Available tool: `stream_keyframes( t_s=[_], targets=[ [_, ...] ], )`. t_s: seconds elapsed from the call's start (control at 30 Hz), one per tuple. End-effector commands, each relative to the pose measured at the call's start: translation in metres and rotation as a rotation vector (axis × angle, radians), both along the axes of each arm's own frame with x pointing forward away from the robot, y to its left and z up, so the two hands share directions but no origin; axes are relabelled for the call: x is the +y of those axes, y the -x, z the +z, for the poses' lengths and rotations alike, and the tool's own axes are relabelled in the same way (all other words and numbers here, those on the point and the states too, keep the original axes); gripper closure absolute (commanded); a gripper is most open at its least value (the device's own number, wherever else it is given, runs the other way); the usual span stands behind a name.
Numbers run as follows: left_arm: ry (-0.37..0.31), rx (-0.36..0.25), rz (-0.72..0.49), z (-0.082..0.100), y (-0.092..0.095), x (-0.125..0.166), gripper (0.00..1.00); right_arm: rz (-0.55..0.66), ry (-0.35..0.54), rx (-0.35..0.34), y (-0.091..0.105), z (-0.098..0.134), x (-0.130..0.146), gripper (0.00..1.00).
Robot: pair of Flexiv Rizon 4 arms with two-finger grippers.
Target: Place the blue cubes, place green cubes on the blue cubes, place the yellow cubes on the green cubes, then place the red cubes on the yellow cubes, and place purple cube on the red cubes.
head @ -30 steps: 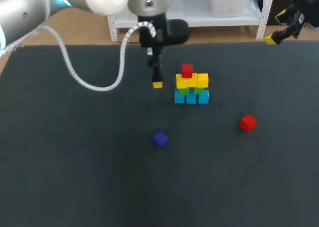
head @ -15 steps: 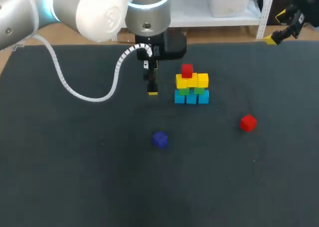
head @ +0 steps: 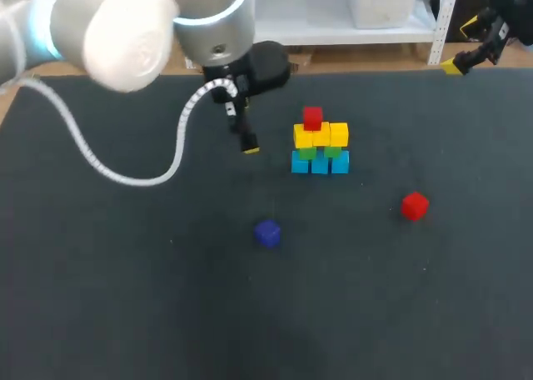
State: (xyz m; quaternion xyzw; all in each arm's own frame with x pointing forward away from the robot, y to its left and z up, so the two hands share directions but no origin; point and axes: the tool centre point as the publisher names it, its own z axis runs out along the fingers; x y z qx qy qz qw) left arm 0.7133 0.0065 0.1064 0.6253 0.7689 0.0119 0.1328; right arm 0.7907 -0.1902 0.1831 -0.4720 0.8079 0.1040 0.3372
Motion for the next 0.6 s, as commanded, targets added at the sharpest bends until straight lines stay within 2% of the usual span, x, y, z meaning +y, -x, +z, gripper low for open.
stream_keyframes(
  t_s=[0.03, 0.27, 0.37, 0.6],
  targets=[
    [0.217, -0.145, 0.068, -0.006, 0.012, 0.032, 0.00, 0.004, -0.004, 0.000, 0.000, 0.000, -0.001, 0.00],
    [0.356, -0.210, 0.089, -0.006, 0.008, 0.039, 0.00, 0.004, -0.004, 0.000, 0.000, 0.000, -0.001, 0.00],
    [0.387, -0.233, 0.101, 0.000, 0.009, 0.038, 0.00, 0.004, -0.004, 0.000, 0.000, 0.000, -0.001, 0.00],
    [0.440, -0.280, 0.112, 0.018, -0.011, 0.040, 0.00, 0.004, -0.004, 0.000, 0.000, 0.000, -0.001, 0.00]
  ],
)
